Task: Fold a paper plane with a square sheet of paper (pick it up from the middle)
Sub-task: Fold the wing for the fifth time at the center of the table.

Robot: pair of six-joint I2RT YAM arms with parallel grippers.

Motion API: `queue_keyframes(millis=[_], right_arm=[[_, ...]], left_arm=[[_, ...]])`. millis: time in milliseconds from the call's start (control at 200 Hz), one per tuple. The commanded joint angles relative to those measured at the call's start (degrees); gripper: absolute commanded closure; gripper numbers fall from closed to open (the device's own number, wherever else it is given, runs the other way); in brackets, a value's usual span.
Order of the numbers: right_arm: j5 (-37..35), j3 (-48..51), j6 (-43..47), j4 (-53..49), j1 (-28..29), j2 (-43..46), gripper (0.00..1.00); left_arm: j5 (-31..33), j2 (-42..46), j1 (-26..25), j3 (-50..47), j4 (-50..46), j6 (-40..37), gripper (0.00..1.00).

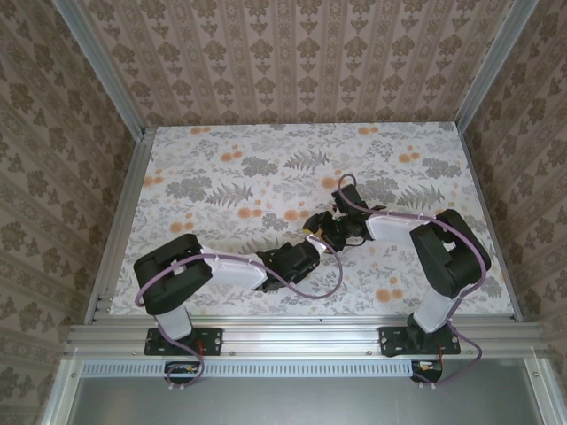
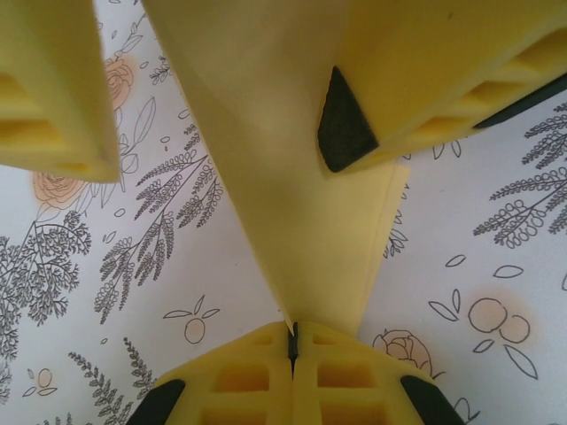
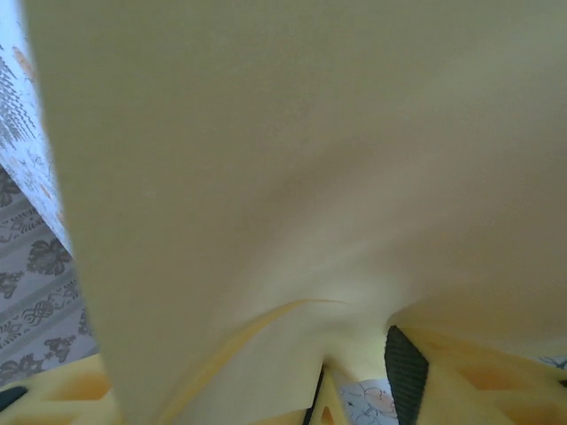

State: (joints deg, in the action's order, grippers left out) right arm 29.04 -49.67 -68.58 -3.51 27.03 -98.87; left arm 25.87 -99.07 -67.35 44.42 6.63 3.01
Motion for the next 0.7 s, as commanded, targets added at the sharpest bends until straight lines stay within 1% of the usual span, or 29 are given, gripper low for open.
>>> queue_keyframes(millis=[0,35,100,155,215,270,330,430,500,615,695], right_arm=[[-0.11,-1.78,-2.09,-1.58,0.48,-1.61,0.44],[-0.19,-1.83,-2.09,-1.5,0.48,-1.88,0.49],[-0.46,-2.07,-2.11,-2.1,0.48,-2.37,0.51],[-0.81,-2.1,-1.97,-2.31,0.44,-2.64,0.59],[-1.12,-2.18,-1.66,-2.74,0.48,-2.65,0.63],[-1.5,-2.27,-1.32,-3.38,0.48,-2.62,0.71],[-2.08,-2.43,-0.82,-4.03,0.48,-2.5,0.77],[-3.38,-2.71,0.22,-5.7,0.48,-2.22,0.81],[-4.22,-2.69,0.78,-6.33,0.48,-2.05,0.88],[-5.01,-2.62,1.68,-6.6,0.48,-2.08,0.97],[-5.04,-2.43,3.03,-5.98,0.4,-2.11,1.0]], left_arm=[[2.17,-1.17,-0.68,0.66,-1.09,-1.49,1.0],[2.17,-1.13,-0.68,0.64,-1.03,-1.59,1.0],[2.33,-1.04,-0.68,0.66,-1.27,-1.45,1.0],[2.5,-1.08,-0.72,0.59,-1.36,-1.34,1.0],[2.48,-1.04,-0.68,0.74,-1.62,-1.25,1.0],[2.6,-1.06,-0.75,0.75,-1.85,-1.08,1.0],[2.83,-1.08,-0.68,0.76,-1.99,-0.9,1.0],[2.87,-1.13,-0.68,0.99,-2.66,-0.34,1.0],[2.87,-1.0,-0.68,1.07,-3.23,0.36,0.98],[1.95,0.35,-0.09,0.9,-4.59,3.36,0.9],[-1.15,2.65,1.06,0.39,-6.01,6.56,0.79]])
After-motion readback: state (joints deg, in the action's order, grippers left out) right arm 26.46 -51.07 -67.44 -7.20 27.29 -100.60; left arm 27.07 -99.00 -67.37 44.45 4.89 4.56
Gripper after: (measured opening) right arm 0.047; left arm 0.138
